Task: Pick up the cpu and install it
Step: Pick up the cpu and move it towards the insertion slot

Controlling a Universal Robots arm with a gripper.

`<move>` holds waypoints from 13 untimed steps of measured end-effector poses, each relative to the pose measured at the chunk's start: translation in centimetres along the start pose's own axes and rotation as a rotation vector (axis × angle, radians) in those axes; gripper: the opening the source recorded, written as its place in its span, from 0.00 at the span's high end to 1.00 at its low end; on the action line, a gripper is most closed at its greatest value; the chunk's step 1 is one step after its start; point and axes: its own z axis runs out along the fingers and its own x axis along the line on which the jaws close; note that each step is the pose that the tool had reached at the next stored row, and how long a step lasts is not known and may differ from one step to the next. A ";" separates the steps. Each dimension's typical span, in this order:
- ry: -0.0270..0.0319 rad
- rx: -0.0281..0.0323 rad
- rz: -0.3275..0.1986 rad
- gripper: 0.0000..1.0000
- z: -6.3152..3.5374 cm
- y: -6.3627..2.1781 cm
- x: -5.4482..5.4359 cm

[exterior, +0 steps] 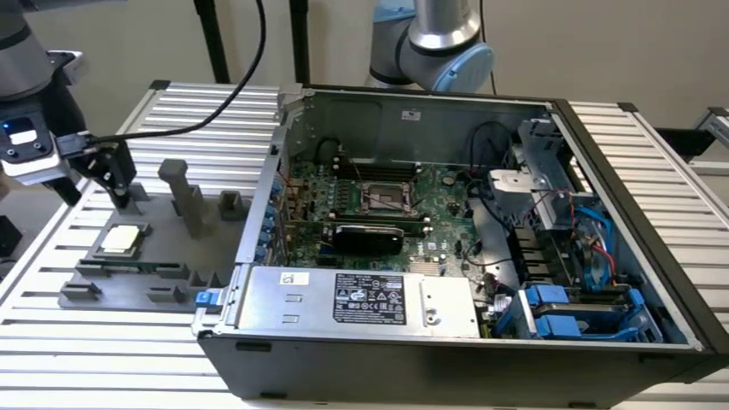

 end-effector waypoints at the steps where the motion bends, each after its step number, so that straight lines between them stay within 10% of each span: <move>1: 0.0001 0.0003 0.000 0.29 0.19 0.00 0.0; 13: 0.0000 0.0004 0.000 0.29 2.36 -0.04 0.0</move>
